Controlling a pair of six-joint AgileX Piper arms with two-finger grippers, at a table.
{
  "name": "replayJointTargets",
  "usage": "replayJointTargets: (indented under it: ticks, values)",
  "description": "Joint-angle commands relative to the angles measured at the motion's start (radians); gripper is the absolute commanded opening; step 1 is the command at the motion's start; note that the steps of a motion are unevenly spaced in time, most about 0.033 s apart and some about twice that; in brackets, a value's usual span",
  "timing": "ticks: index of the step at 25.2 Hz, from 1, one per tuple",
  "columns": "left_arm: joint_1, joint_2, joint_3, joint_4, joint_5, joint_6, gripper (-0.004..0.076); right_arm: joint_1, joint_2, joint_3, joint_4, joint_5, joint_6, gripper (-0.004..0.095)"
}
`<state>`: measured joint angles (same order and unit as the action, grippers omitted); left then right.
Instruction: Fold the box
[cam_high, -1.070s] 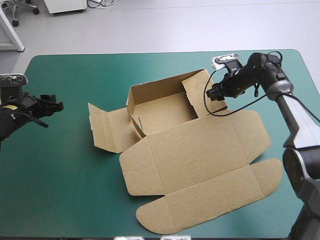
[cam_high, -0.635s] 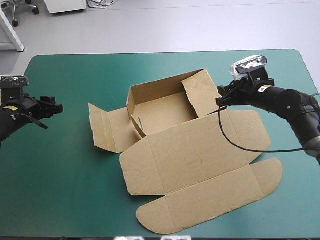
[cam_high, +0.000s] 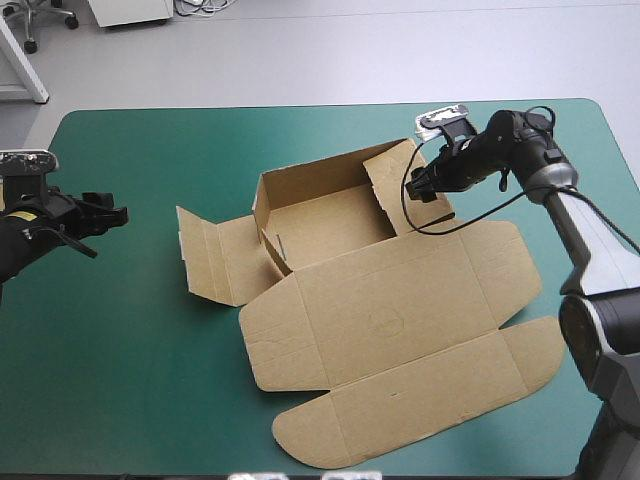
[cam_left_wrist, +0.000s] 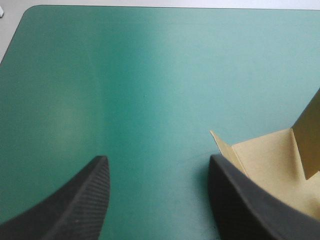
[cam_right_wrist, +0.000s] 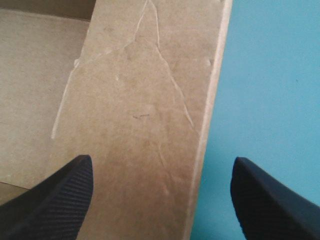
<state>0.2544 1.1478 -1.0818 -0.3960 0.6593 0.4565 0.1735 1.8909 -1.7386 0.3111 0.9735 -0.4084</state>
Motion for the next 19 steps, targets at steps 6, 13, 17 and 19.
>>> replayJointTargets:
  ticks: [6,13,17,19]
  values:
    - [-0.006,-0.018,-0.027,-0.029,-0.057,0.002,0.0419,0.040,0.091,-0.121,-0.081,0.004,0.054,0.0700]
    - [-0.006,-0.013,-0.027,-0.033,-0.057,0.002,0.0419,0.040,0.096,-0.121,-0.117,-0.018,0.089,0.0268]
    - [-0.006,-0.013,-0.027,-0.035,-0.057,0.002,0.0419,0.040,0.096,-0.121,-0.133,-0.029,0.097,-0.0017]
    - [-0.006,-0.013,-0.027,-0.035,-0.057,0.002,0.0419,0.040,0.096,-0.121,-0.145,-0.040,0.122,-0.0013]
